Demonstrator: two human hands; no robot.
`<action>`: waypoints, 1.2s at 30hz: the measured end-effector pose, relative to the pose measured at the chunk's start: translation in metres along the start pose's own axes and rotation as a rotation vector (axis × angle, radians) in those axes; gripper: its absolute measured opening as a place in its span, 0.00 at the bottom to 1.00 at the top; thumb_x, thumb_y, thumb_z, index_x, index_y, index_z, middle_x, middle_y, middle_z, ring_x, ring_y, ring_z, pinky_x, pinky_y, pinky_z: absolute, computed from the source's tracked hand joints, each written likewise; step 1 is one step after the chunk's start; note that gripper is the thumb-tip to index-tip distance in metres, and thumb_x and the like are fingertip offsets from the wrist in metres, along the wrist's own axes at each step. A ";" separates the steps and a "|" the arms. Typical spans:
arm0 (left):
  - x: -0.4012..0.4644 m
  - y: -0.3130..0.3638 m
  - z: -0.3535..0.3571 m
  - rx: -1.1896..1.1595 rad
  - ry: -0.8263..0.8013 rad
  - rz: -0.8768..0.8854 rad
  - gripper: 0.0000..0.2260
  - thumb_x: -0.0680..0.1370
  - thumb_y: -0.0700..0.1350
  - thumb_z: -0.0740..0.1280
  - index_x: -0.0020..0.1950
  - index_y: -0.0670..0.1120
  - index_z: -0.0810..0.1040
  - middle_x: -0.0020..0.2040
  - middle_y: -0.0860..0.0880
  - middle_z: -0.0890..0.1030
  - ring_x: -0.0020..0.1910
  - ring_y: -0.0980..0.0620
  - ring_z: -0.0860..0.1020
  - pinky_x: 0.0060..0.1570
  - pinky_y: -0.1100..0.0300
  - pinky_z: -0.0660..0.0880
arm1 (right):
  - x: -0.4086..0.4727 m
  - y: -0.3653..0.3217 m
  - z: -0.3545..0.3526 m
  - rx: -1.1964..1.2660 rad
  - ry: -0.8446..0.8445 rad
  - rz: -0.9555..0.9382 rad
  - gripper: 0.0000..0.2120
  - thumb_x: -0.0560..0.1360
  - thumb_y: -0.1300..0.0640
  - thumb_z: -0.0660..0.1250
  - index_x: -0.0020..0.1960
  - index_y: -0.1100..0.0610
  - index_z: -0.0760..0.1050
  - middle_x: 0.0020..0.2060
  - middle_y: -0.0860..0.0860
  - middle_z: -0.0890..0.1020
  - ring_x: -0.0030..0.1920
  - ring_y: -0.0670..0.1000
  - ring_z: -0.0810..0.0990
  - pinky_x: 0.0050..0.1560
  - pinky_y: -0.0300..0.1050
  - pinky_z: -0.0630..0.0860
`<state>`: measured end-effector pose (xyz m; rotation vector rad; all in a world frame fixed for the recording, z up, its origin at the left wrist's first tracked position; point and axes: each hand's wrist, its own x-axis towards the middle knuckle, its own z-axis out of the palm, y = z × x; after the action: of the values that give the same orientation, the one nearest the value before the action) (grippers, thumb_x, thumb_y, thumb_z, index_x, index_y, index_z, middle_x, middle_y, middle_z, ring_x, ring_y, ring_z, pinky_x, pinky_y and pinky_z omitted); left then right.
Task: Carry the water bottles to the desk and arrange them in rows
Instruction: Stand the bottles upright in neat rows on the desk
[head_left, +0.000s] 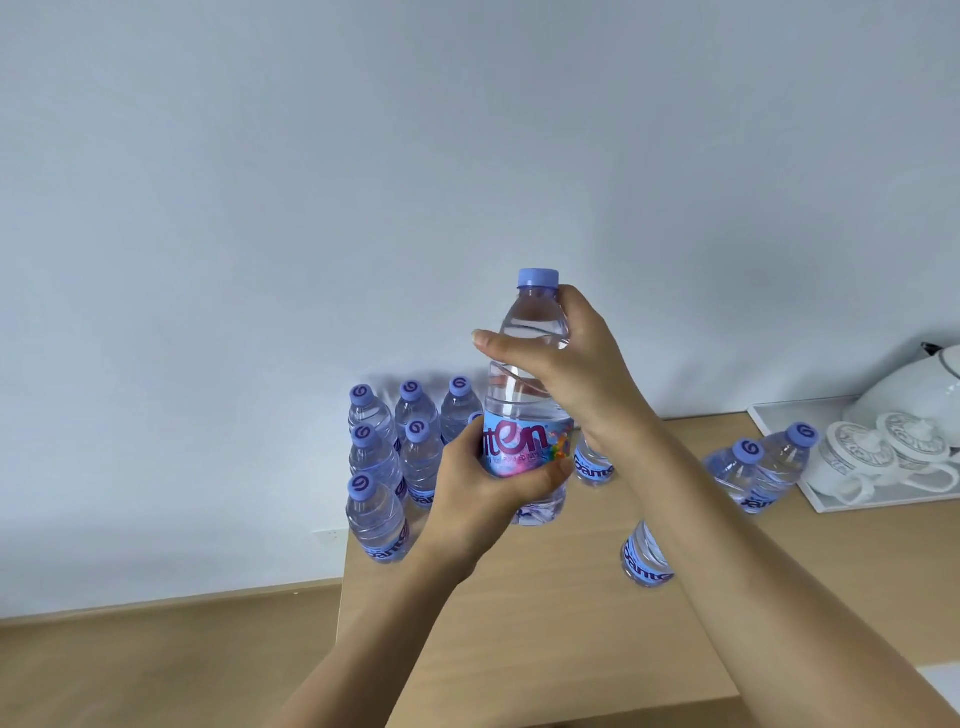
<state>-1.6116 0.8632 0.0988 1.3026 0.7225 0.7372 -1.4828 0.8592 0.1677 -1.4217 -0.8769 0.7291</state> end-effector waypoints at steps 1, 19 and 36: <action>-0.001 0.001 0.001 0.024 0.012 0.013 0.22 0.61 0.44 0.79 0.52 0.42 0.79 0.43 0.47 0.86 0.40 0.51 0.84 0.39 0.58 0.81 | -0.001 0.001 0.002 0.000 0.020 0.010 0.21 0.65 0.52 0.81 0.52 0.52 0.75 0.45 0.49 0.83 0.45 0.51 0.85 0.47 0.47 0.82; -0.004 0.004 -0.001 -0.010 0.003 0.004 0.21 0.62 0.45 0.80 0.52 0.47 0.79 0.43 0.49 0.85 0.41 0.52 0.84 0.39 0.65 0.78 | 0.004 -0.003 -0.002 0.153 -0.082 -0.007 0.10 0.69 0.57 0.76 0.46 0.53 0.77 0.43 0.51 0.82 0.46 0.52 0.85 0.40 0.42 0.81; -0.005 0.006 -0.012 0.036 -0.052 -0.025 0.25 0.62 0.45 0.81 0.57 0.48 0.78 0.47 0.49 0.85 0.45 0.51 0.84 0.42 0.61 0.79 | 0.009 -0.004 0.005 0.249 -0.090 0.023 0.09 0.61 0.63 0.74 0.37 0.50 0.79 0.40 0.54 0.82 0.40 0.55 0.83 0.40 0.45 0.81</action>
<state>-1.6243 0.8665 0.1036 1.3388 0.7114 0.6705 -1.4828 0.8689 0.1723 -1.1872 -0.8094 0.8927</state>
